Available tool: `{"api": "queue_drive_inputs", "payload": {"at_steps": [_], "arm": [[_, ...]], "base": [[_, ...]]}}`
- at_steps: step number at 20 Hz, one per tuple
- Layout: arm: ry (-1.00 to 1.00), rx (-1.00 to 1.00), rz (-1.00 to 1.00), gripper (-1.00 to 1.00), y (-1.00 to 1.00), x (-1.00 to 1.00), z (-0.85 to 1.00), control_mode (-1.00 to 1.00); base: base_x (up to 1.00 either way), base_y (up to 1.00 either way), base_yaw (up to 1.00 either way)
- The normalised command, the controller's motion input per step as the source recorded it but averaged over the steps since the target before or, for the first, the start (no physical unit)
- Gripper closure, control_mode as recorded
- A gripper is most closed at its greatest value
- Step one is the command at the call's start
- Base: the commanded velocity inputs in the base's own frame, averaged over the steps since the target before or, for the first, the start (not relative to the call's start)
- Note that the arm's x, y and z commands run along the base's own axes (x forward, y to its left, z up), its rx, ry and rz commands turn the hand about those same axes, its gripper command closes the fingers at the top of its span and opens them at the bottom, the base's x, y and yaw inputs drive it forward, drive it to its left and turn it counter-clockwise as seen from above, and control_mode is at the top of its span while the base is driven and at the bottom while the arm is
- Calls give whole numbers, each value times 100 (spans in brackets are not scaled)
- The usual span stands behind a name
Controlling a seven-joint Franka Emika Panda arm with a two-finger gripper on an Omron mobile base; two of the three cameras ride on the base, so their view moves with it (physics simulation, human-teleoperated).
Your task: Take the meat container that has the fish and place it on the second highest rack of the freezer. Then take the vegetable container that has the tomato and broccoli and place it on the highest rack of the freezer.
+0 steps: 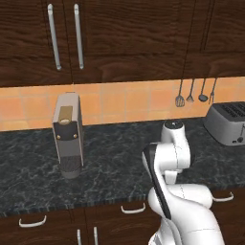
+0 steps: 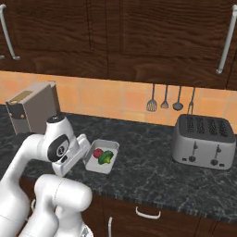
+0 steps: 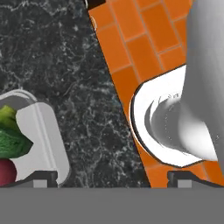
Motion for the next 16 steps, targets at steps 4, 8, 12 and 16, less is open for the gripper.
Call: {"api": "queue_drive_inputs", "payload": {"at_steps": [4, 8, 12, 16], "arm": [[4, 4, 0, -100, -2, 52, -55, -100], [10, 2, 0, -100, -2, 45, -70, -100], [5, 0, 0, -100, 0, 19, -78, -100], [2, 0, -1, -100, 0, 0, -96, -100]], "base": [[0, 0, 0], [0, 0, 0], [0, 0, 0], [0, 0, 0]]}}
